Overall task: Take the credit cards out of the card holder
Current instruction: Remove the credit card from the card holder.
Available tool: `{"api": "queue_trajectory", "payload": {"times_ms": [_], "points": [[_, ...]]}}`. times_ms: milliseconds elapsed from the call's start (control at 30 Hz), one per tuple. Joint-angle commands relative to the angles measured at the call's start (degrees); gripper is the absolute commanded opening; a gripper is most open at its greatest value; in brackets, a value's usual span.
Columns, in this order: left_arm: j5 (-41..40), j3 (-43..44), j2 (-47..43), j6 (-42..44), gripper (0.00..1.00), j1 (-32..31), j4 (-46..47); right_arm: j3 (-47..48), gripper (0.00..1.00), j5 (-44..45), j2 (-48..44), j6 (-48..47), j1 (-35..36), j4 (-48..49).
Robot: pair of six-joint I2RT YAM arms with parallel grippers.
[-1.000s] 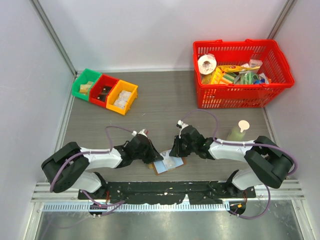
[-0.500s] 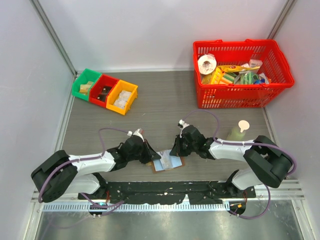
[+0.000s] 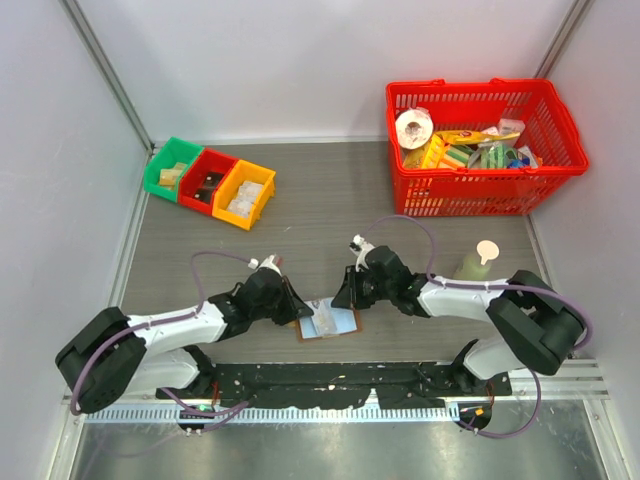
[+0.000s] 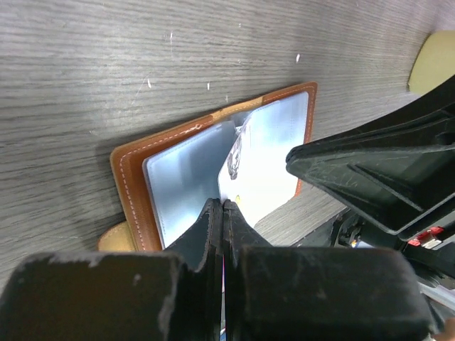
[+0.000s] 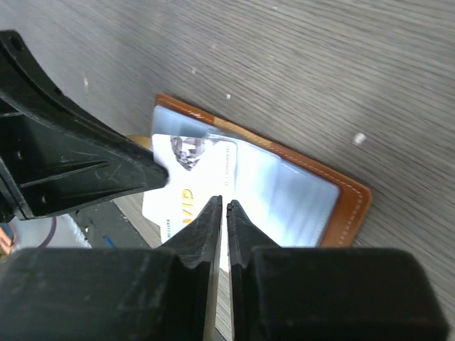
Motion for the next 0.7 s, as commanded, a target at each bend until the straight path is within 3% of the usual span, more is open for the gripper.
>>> {"api": "queue_trajectory", "payload": {"times_ms": [0,300,433,667], "points": [[-2.6,1.9,-1.4,3.5,0.00,0.4,-3.2,1.1,0.13,-6.2,4.3,0.6,-0.3,10.0],[-2.3,-2.0,-3.6,0.8,0.01,1.0,1.2,-2.7,0.13,-3.4,9.4,1.1,-2.8,9.4],[-0.7,-1.8,-1.4,-0.5,0.22,1.0,4.3,-3.1,0.13,-4.0,10.8,1.2,-2.7,8.9],[1.8,-1.1,3.8,-2.0,0.32,1.0,8.6,-3.4,0.13,-3.0,11.4,1.8,-2.7,8.7]]}}
